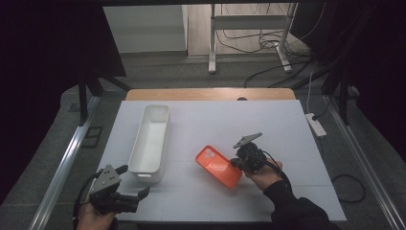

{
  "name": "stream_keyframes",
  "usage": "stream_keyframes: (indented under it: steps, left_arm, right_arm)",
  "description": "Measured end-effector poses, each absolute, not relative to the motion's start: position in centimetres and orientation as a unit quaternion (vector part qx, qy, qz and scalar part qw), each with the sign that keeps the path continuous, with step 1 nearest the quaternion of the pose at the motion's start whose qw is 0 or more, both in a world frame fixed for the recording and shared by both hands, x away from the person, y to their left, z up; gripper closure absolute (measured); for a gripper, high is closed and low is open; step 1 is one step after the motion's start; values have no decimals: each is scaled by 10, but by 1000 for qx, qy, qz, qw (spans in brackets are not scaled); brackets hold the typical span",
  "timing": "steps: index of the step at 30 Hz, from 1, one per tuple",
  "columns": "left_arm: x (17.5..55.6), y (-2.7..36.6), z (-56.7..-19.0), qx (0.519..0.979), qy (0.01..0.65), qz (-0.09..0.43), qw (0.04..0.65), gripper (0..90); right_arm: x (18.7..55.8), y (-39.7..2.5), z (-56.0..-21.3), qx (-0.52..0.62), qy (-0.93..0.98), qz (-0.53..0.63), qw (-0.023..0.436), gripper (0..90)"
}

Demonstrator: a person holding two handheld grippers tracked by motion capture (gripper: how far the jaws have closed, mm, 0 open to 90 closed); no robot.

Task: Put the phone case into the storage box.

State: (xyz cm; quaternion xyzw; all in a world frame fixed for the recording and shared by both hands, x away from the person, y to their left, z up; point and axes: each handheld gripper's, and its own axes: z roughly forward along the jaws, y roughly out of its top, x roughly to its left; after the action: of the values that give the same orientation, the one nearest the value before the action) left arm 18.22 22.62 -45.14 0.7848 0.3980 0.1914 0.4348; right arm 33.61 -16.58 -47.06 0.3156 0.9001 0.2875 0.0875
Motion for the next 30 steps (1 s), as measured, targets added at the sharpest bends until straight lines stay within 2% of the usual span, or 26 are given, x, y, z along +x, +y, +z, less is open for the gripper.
stream_keyframes:
  steps: [12,18,30]
  left_arm:
    - [200,191,-445,793,384,151,447,2]
    - [218,173,-443,796,380,117,457,1]
    - [252,145,-444,803,368,81,462,1]
  right_arm:
    - [324,-169,-447,308,880,341,118,896]
    - [321,-170,-441,308,874,355,126,896]
    - [320,-179,-432,314,860,376,143,896]
